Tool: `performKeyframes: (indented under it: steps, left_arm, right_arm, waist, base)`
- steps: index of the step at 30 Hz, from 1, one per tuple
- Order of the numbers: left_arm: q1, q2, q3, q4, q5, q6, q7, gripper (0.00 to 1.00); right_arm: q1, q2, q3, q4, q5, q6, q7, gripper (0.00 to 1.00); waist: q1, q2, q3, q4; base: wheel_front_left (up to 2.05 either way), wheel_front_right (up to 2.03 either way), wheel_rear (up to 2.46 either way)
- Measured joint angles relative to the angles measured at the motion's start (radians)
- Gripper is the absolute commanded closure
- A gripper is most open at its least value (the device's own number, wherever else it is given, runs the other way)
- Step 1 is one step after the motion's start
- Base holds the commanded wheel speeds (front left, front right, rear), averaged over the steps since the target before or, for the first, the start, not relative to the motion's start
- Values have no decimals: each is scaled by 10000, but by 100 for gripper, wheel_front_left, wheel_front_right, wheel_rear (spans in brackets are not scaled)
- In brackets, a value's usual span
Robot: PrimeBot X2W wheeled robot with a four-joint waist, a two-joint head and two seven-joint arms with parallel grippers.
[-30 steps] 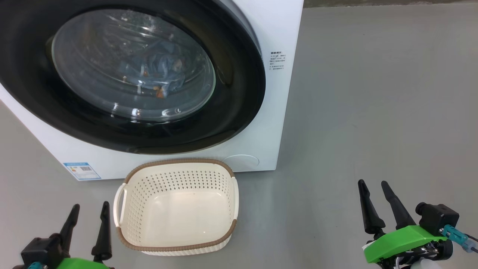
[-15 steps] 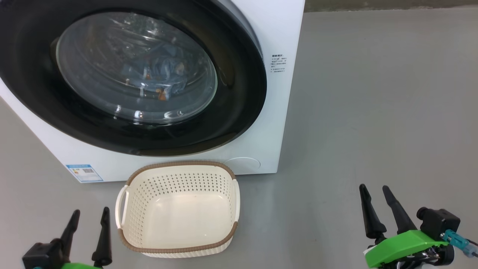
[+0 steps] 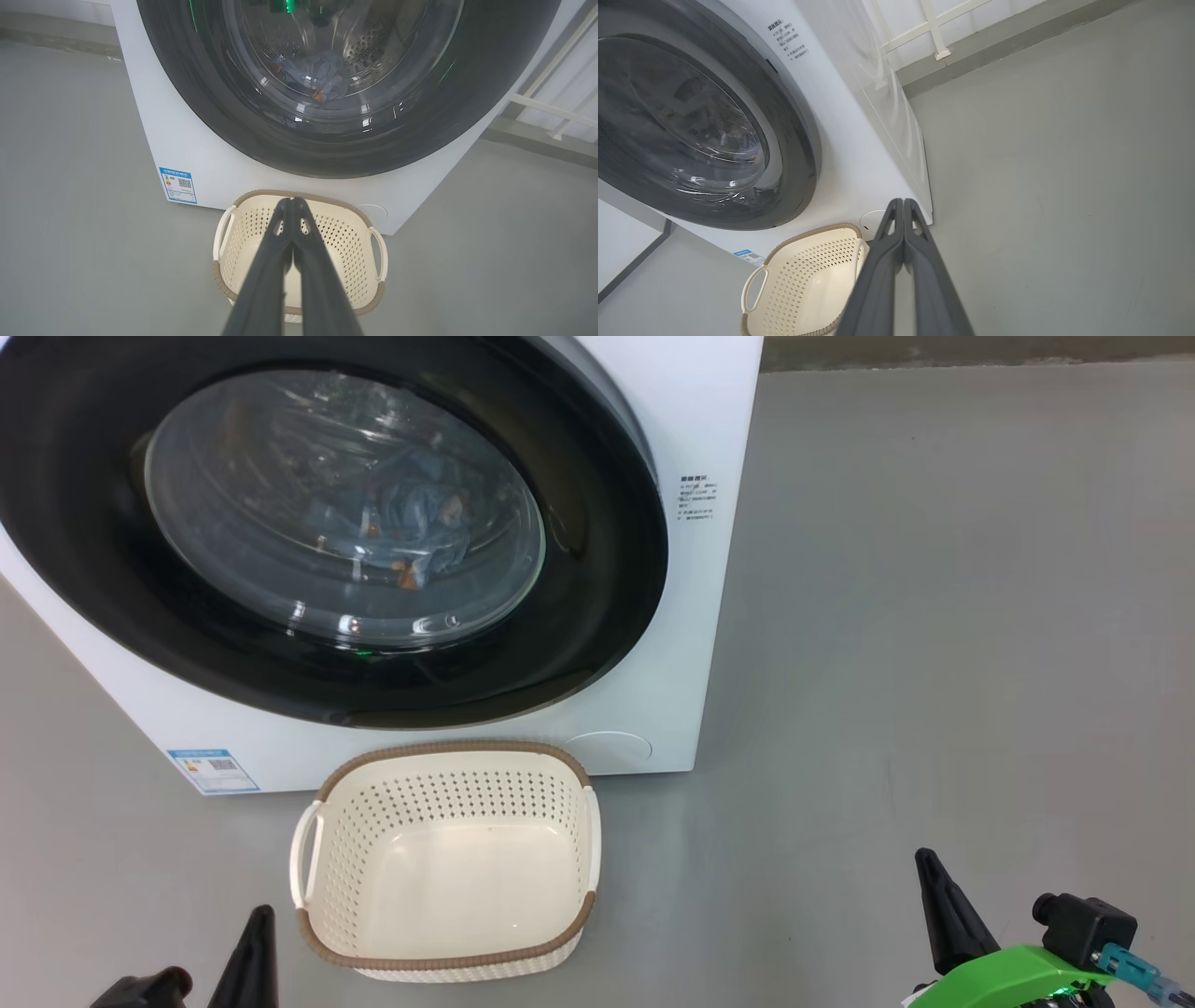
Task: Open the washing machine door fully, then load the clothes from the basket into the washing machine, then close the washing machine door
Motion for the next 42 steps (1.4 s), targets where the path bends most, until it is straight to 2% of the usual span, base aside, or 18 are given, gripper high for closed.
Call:
performKeyframes:
  steps: [42]
  left_arm:
    - [-173, -263, 437, -59, -4261, 10, 1218, 100]
  right_arm:
    - [0, 38, -412, -520, 3916, 0, 1200, 100]
  waist:
    - [-1, 0, -182, 84]
  base:
    - [0, 0, 0]
